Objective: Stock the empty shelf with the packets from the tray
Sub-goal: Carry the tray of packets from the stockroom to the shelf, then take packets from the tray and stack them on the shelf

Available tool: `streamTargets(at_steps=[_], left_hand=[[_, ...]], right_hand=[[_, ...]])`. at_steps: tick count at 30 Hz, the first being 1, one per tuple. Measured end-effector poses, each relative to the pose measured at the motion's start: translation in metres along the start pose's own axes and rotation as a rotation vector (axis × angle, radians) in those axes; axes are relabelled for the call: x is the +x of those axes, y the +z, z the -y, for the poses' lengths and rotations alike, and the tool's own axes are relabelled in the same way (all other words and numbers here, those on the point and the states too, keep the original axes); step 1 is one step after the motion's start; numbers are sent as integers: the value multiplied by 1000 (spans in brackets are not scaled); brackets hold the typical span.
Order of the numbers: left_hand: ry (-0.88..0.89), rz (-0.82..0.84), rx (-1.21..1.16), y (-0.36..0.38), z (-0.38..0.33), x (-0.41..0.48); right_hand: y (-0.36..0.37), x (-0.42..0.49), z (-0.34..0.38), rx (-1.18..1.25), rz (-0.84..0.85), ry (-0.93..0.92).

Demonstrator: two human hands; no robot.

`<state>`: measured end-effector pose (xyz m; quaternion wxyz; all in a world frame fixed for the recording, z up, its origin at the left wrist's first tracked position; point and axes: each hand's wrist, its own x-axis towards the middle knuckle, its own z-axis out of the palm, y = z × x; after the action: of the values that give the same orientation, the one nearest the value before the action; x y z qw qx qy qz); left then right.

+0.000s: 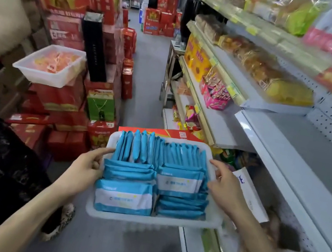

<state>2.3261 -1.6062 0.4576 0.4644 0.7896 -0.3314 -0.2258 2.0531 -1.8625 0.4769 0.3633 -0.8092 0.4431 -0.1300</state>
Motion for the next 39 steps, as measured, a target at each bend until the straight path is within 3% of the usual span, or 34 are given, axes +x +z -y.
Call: streamTargets(at_steps=[12,20,24,32,39], left_hand=[[-135,-158,85,28,-9,133],[-238,-116,46,29,24,196],[-306,-84,25,29,39,207],[-275,19,-15,43,46,213],[-231,132,-55,41,58,214]], right_hand=[[8,203,-2,14,127,-124],[33,270,7,-67,184,-140],[47,276,8,-110,193,-137],[58,273,-10,-76,162,-46],[74,267,-27,-217,182,-38]])
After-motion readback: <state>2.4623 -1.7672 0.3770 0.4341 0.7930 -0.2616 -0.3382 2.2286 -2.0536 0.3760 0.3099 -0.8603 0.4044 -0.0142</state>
